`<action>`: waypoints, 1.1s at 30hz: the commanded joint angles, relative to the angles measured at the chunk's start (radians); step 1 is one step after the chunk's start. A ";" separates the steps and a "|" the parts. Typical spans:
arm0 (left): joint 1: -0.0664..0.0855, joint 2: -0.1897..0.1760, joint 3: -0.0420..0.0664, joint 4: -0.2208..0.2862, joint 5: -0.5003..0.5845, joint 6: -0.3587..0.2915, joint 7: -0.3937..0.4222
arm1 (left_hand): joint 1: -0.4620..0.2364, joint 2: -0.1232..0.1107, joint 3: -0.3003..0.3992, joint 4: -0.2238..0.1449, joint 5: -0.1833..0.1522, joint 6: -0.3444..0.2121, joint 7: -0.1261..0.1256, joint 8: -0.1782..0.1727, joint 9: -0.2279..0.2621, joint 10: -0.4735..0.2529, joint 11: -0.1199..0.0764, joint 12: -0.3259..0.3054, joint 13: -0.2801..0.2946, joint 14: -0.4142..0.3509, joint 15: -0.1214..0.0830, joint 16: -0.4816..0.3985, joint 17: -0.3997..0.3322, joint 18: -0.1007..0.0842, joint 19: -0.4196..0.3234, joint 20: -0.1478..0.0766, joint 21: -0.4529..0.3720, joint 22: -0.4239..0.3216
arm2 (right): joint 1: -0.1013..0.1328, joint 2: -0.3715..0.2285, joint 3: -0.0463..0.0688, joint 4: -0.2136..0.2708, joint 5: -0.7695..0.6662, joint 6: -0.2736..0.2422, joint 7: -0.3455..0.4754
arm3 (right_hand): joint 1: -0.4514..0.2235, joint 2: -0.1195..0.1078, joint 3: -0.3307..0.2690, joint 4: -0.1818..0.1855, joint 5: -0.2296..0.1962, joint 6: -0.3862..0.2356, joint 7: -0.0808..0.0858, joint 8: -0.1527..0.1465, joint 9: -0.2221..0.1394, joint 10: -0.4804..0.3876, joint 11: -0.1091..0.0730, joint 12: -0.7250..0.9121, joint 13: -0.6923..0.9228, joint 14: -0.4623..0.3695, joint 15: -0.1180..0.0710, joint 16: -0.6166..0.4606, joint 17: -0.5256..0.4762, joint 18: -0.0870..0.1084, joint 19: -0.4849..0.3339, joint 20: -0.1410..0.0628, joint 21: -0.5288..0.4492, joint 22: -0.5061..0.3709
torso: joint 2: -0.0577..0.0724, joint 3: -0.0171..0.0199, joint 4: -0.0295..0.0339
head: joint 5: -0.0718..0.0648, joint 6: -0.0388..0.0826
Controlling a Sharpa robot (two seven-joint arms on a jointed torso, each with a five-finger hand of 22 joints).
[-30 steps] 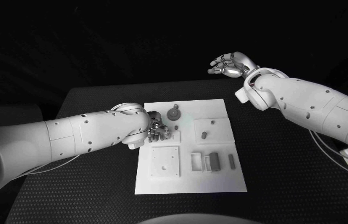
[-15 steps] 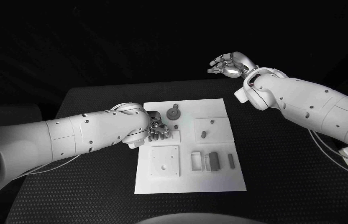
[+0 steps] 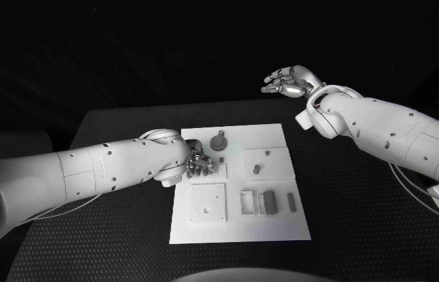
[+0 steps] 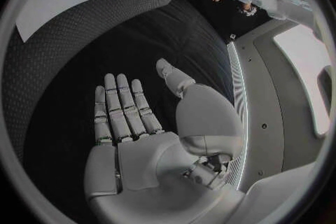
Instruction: Assemble the parts on the task board
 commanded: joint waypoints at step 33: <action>-0.008 -0.013 -0.003 0.000 0.015 -0.013 0.020 | -0.070 -0.029 -0.101 -0.017 -0.005 0.005 0.002 -0.010 -0.005 -0.002 0.004 0.008 -0.002 0.003 -0.006 0.010 -0.004 -0.011 -0.007 -0.010 -0.007 0.013 | -0.004 -0.004 -0.001 0.003 -0.001 0.008 0.008 | -0.007 -0.010 -0.005 0.006 -0.004 -0.010 0.053 0.002 -0.004 0.005 0.002 -0.013 -0.001 -0.007 0.009 -0.015 -0.004 -0.005 -0.004 0.001 -0.011 0.006 | 0.000 -0.0008 0.0006 | -0.002 0.001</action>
